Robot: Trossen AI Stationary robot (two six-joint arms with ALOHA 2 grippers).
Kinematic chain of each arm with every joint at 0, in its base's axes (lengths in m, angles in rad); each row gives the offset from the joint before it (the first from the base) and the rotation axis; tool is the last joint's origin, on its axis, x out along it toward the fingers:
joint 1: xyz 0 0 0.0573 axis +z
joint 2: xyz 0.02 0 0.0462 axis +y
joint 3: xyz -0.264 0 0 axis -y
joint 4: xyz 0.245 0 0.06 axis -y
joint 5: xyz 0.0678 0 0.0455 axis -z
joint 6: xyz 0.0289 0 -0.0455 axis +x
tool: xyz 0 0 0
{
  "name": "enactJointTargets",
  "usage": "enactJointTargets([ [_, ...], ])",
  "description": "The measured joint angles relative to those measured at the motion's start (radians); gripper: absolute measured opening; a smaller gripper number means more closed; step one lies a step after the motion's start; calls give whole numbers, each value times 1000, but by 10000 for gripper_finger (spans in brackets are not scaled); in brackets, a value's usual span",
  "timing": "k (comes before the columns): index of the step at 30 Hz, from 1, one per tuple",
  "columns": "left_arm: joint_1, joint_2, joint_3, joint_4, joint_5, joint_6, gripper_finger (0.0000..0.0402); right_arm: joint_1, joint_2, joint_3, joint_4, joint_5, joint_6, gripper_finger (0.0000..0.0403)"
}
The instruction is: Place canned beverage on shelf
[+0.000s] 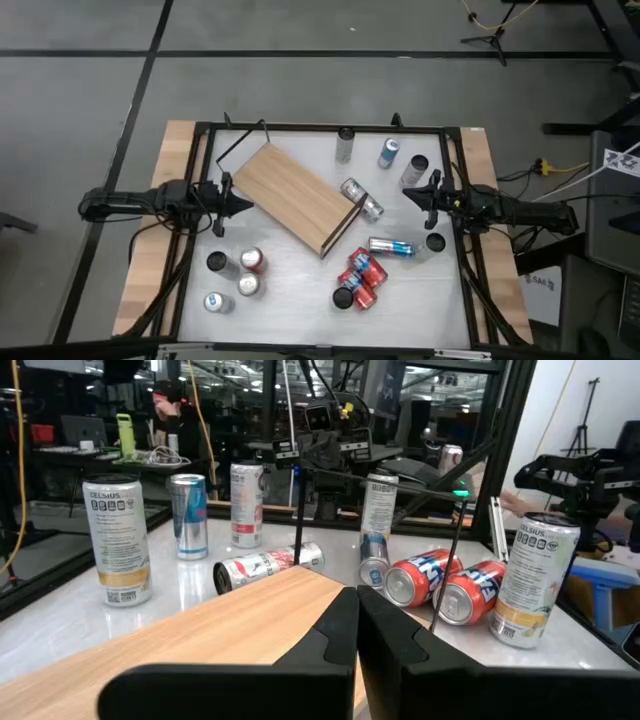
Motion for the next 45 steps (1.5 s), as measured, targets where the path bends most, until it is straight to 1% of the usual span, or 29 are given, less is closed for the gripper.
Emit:
enactJointTargets([
  [45,0,0,0,0,-7,0,0,0,0,-2,20,0,4,5],
])
